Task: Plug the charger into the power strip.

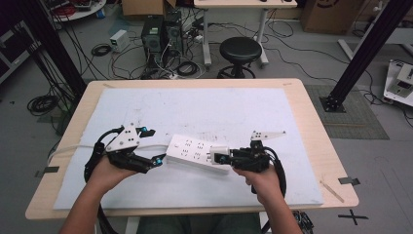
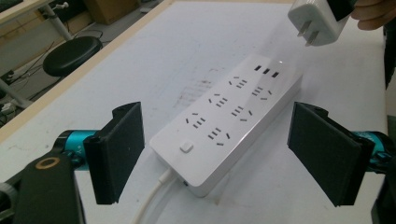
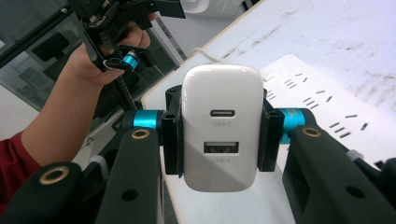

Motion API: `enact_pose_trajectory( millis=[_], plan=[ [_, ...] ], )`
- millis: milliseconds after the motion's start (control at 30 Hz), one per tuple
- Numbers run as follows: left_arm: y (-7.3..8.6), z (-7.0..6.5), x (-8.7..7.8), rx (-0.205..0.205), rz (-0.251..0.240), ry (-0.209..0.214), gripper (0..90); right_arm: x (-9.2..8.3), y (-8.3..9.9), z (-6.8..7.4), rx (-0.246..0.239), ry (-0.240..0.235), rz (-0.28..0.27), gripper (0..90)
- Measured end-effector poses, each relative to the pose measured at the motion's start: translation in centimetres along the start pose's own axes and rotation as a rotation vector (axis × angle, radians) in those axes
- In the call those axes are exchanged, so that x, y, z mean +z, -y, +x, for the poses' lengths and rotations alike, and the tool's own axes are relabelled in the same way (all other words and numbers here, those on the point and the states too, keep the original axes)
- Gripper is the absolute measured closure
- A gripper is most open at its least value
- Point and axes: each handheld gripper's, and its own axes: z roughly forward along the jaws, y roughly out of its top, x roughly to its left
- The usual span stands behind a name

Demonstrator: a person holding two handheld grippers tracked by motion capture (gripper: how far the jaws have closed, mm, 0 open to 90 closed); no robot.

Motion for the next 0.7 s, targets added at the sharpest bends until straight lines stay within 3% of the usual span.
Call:
enact_pose_trajectory(
  millis=[167,467,700],
  plan=[
    [0.5,0.4,-0.1,-0.022,-0.003,-0.009,18.8,0.4,-0.2,-0.3,-0.033,0.022,-0.012,63.1],
    [1.3,0.7,-0.2,-0.034,0.001,-0.009,18.8,1.1,-1.1,-0.3,-0.078,0.107,-0.046,63.1],
    [1.9,1.0,-0.5,-0.037,0.015,-0.022,18.8,1.9,-1.3,-0.6,-0.088,0.103,-0.044,63.1]
  ],
)
